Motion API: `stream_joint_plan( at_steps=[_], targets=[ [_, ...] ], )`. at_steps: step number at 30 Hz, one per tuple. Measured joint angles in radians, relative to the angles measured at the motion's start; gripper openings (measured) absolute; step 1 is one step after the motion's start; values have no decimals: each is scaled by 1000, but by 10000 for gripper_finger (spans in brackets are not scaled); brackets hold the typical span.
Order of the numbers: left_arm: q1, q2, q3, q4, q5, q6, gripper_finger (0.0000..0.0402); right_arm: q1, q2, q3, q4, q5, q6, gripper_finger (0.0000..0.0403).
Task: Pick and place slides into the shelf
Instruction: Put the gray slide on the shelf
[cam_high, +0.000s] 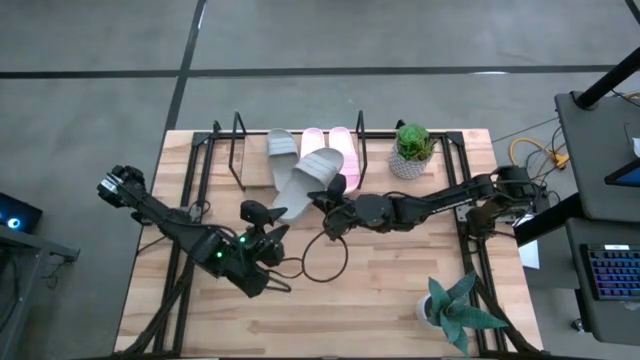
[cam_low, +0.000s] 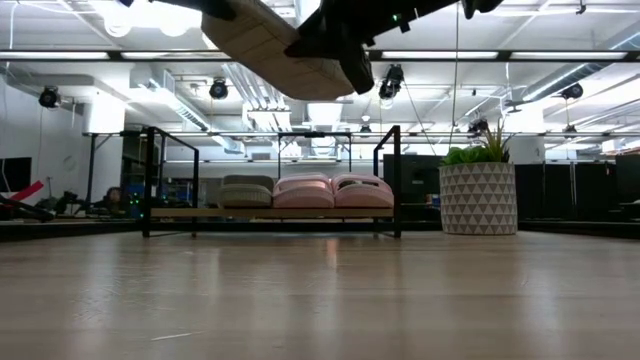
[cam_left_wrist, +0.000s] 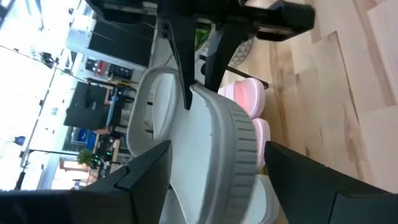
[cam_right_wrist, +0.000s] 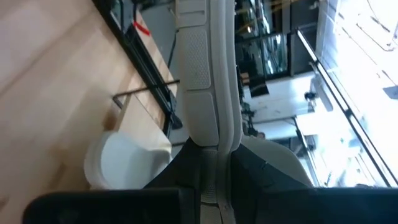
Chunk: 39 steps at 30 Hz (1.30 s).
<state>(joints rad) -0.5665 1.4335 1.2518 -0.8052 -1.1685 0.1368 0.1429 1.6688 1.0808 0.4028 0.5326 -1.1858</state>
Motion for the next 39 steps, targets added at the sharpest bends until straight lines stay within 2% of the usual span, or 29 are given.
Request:
stream_joint_plan(
  at_steps=[8,11,16,23,26,29,34,39],
  targets=[
    [50,-1,0,-15,12,1,238,1,-1,24,-8,-42,8,40],
    [67,-1,0,-15,12,1,222,1,-1,30,-3,-45,8,40],
    [75,-1,0,-15,12,1,161,0,-1,29,-10,-45,25,40],
    [77,-1,0,-17,15,15,31,0,0,34,-12,-43,34,39],
    [82,-1,0,-17,5,3,30,0,0,45,-18,-41,76,42],
    [82,-3,0,-15,-43,0,30,0,0,57,-13,-10,134,80],
    [89,-25,-2,-38,-95,-26,30,1,-30,60,-56,114,189,149],
    [120,-30,-1,-241,-113,-234,30,1,-90,60,-200,168,340,178]
  ],
)
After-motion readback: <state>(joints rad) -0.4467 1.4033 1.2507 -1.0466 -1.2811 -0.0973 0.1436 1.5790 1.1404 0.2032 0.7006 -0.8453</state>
